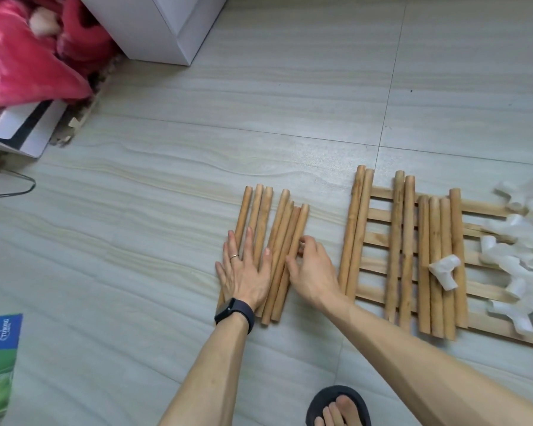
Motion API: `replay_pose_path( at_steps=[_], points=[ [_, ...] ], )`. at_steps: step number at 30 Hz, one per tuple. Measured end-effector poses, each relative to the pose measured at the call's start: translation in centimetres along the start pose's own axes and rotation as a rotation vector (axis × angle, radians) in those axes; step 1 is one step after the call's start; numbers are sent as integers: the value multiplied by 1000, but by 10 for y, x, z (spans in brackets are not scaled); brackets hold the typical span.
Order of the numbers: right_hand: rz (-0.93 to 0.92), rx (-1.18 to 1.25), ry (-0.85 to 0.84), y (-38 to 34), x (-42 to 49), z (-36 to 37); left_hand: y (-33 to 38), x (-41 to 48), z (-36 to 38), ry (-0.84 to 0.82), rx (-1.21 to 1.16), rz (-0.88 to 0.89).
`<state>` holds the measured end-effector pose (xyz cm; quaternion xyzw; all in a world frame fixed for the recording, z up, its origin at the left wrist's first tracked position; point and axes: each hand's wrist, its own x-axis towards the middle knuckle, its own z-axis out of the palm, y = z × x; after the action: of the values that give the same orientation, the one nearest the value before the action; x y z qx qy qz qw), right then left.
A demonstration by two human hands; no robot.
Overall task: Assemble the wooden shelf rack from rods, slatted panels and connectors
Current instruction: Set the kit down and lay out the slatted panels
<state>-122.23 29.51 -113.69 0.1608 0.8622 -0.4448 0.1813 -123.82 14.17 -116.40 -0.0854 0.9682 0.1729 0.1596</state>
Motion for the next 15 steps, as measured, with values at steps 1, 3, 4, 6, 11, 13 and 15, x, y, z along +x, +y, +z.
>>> replay_pose_path(
  at_steps=[1, 3, 4, 6, 11, 13, 15],
  points=[
    [-26, -21, -24, 0, 0, 0, -1, -1, 1, 7, 1, 5],
    [-66, -50, -79, 1, -1, 0, 1, -2, 5, 15, 24, 29],
    [-83, -53, -117, 2, -1, 0, 3, -3, 6, 24, 33, 37],
    [-114, -41, -210, 1, -1, -1, 7, -3, 8, 56, 15, 15],
    [-102, 116, -135, 7, -16, -35, 19, 5, -4, 143, -57, -18],
    [-134, 167, 26, 23, -25, -66, 40, 3, -7, 221, -92, 70],
    [-223, -34, 226, 46, -34, -103, 72, -3, -4, 255, -125, 197]
  ],
)
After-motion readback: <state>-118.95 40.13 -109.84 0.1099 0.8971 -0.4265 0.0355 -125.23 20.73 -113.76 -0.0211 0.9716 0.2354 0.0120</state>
